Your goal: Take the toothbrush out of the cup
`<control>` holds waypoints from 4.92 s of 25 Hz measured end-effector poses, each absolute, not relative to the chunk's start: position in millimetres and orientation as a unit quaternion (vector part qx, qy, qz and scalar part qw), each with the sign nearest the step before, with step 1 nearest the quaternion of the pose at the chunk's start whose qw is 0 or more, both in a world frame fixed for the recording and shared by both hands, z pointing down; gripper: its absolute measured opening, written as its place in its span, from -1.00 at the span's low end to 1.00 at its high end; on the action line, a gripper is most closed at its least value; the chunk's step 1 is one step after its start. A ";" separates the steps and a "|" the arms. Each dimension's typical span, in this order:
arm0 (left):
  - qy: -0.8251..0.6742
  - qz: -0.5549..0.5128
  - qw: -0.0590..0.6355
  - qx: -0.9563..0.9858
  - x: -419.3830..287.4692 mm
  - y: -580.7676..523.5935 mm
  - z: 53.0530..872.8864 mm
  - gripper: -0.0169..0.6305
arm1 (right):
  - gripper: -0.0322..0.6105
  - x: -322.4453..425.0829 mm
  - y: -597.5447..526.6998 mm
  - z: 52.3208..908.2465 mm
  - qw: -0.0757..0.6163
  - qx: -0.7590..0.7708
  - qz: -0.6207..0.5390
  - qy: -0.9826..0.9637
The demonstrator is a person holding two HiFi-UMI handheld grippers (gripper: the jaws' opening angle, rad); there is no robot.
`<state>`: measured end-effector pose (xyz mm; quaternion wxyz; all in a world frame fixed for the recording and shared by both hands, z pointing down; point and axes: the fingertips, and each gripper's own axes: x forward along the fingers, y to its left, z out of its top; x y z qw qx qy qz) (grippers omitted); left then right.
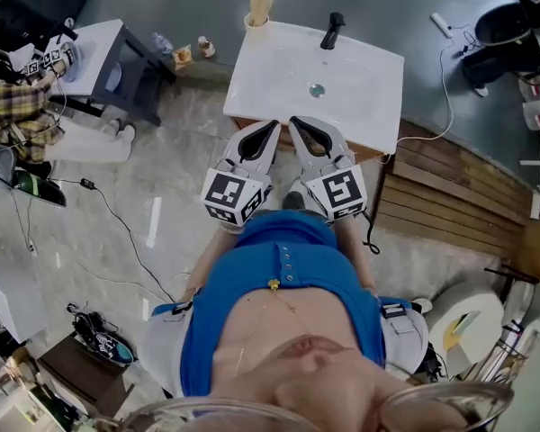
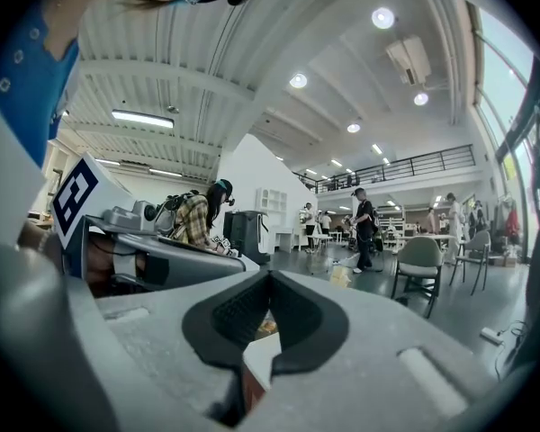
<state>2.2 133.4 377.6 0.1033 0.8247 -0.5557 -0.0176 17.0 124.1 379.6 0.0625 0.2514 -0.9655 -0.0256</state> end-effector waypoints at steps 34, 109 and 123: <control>-0.516 -0.010 0.107 0.850 -105.6 -52.2 398.5 -0.94 | -0.89 -74.5 -52.0 400.4 0.088 0.316 -0.019 -0.944; -0.547 0.138 0.152 0.811 -222.7 -310.9 575.1 -0.79 | -0.89 -8.8 -163.6 464.0 0.176 0.463 0.055 -0.867; -0.567 0.074 0.098 0.814 -231.3 -279.1 479.2 -0.79 | -0.89 -8.6 -156.0 453.7 0.155 0.442 0.039 -0.883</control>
